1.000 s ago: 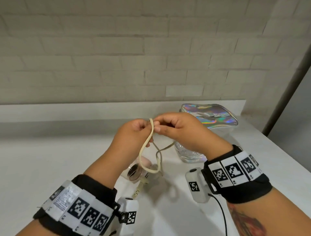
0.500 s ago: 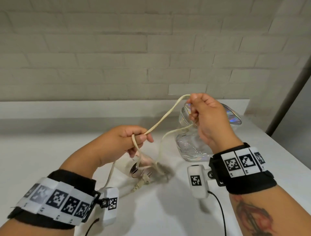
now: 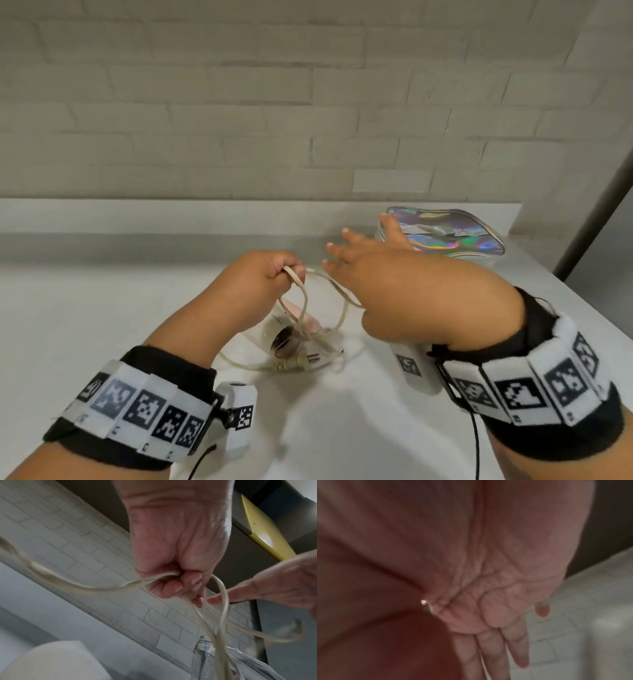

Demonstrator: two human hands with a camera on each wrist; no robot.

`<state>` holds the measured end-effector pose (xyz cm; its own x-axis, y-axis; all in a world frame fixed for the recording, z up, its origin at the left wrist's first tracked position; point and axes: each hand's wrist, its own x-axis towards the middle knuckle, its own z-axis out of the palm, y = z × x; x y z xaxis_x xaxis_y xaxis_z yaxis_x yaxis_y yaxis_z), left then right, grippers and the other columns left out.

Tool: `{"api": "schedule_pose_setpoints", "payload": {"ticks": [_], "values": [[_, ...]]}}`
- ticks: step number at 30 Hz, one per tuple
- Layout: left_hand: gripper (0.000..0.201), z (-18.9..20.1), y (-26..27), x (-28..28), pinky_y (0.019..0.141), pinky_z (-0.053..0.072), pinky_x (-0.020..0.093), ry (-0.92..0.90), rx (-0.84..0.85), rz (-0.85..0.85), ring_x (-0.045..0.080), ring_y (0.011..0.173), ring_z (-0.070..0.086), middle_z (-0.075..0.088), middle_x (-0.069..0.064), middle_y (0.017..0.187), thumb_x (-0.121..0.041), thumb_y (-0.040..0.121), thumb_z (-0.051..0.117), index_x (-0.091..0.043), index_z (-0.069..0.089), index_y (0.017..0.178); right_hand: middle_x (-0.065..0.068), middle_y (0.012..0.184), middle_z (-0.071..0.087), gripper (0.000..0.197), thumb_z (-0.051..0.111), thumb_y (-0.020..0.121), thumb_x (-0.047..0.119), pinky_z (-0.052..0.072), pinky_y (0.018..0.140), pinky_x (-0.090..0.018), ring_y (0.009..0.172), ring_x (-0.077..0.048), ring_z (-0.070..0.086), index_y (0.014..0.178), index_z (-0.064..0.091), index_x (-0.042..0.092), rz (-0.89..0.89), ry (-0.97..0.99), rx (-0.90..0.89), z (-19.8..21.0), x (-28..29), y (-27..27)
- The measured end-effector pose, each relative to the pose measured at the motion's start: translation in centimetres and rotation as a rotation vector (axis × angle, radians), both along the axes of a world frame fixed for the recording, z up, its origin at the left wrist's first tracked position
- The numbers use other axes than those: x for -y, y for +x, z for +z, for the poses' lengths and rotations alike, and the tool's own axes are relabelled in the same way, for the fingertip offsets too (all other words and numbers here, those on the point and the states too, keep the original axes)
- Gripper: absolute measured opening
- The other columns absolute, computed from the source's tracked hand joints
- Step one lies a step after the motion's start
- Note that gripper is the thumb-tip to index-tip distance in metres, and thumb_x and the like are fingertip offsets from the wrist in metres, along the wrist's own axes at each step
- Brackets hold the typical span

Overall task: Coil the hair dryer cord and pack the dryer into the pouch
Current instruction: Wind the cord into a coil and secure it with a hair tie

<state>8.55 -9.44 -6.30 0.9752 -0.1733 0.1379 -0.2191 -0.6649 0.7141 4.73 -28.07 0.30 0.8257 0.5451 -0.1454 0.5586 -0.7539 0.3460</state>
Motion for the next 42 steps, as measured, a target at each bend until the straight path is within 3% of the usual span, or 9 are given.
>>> {"api": "schedule_pose_setpoints", "payload": {"ticks": [4,6,12,17,21,27,31,35,42], "values": [[0.023,0.4,-0.7,0.8,0.056,0.041,0.028,0.015,0.064,-0.075,0.012,0.052,0.045,0.056,-0.010,0.061,-0.027,0.095,0.054,-0.036,0.066,0.078,-0.006,0.142,0.046,0.060,0.042,0.093,0.023,0.023,0.113,-0.041,0.133,-0.025,0.040,0.147,0.016,0.024,-0.092,0.407,-0.147,-0.6,-0.7,0.5],[0.028,0.5,-0.9,1.3,0.052,0.041,0.025,0.004,0.113,-0.109,0.009,0.049,0.044,0.055,-0.013,0.053,-0.024,0.096,0.053,-0.039,0.066,0.076,-0.007,0.121,0.061,0.040,0.041,0.095,0.025,0.041,0.080,-0.029,0.107,-0.027,0.057,0.135,0.036,0.021,-0.107,0.606,-0.166,-1.5,-1.4,1.7],[0.026,-0.2,-0.5,-0.1,0.052,0.038,0.017,-0.226,0.069,-0.157,0.007,0.049,0.042,0.045,-0.014,0.053,-0.022,0.097,0.052,-0.020,0.062,0.074,0.002,0.060,0.045,0.021,0.059,0.089,0.033,0.032,0.051,-0.027,0.053,-0.013,0.038,0.080,0.064,0.014,-0.160,1.030,-0.298,-2.4,0.0,3.9],[0.029,-0.7,0.5,-0.8,0.057,0.037,0.023,-0.338,0.048,-0.106,0.012,0.058,0.038,0.042,-0.012,0.057,-0.026,0.098,0.049,-0.011,0.057,0.074,0.000,0.057,0.043,0.028,0.050,0.088,0.038,0.040,0.057,-0.045,0.055,-0.019,0.039,0.072,0.058,0.017,-0.270,1.756,0.238,-1.1,1.8,6.1],[0.028,-0.5,1.2,0.1,0.060,0.036,0.031,-0.253,0.059,-0.123,0.013,0.058,0.037,0.044,-0.004,0.064,-0.036,0.094,0.050,-0.021,0.058,0.071,-0.011,0.097,0.067,0.028,0.041,0.083,0.018,0.049,0.081,-0.049,0.092,-0.033,0.060,0.104,0.059,0.012,-0.176,1.291,0.619,-0.8,1.4,6.2],[0.032,0.5,2.1,2.3,0.052,0.031,0.022,-0.063,0.134,-0.103,0.002,0.048,0.044,0.049,-0.014,0.054,-0.015,0.096,0.051,-0.025,0.054,0.066,-0.013,0.152,0.030,0.071,0.045,0.074,0.003,0.003,0.113,-0.058,0.143,-0.032,0.022,0.143,0.032,0.014,0.172,0.350,0.441,-1.4,-2.3,4.7],[0.038,0.4,2.1,2.1,0.054,0.035,0.023,-0.068,0.138,-0.060,0.007,0.054,0.048,0.053,-0.010,0.054,-0.004,0.092,0.049,-0.026,0.051,0.062,-0.005,0.121,0.056,0.068,0.042,0.081,0.006,0.045,0.082,-0.038,0.103,-0.031,0.059,0.144,0.023,0.023,0.082,0.561,0.176,-3.1,-2.9,4.6],[0.028,-0.5,1.7,0.8,0.055,0.034,0.025,-0.426,0.044,-0.114,0.010,0.053,0.041,0.050,-0.006,0.058,-0.028,0.088,0.059,-0.027,0.062,0.060,0.003,0.082,0.058,0.022,0.054,0.086,0.040,0.034,0.056,-0.028,0.081,-0.019,0.058,0.103,0.056,0.026,0.038,0.639,0.061,-2.3,-2.2,5.2],[0.036,-1.7,0.2,-2.4,0.056,0.037,0.023,-0.503,-0.036,-0.090,0.007,0.051,0.038,0.045,-0.010,0.055,-0.025,0.100,0.047,-0.013,0.054,0.067,0.003,0.050,0.036,0.031,0.056,0.086,0.040,0.049,0.060,-0.043,0.052,-0.016,0.038,0.074,0.064,0.012,-0.247,1.503,0.248,0.4,2.6,7.6]]}}
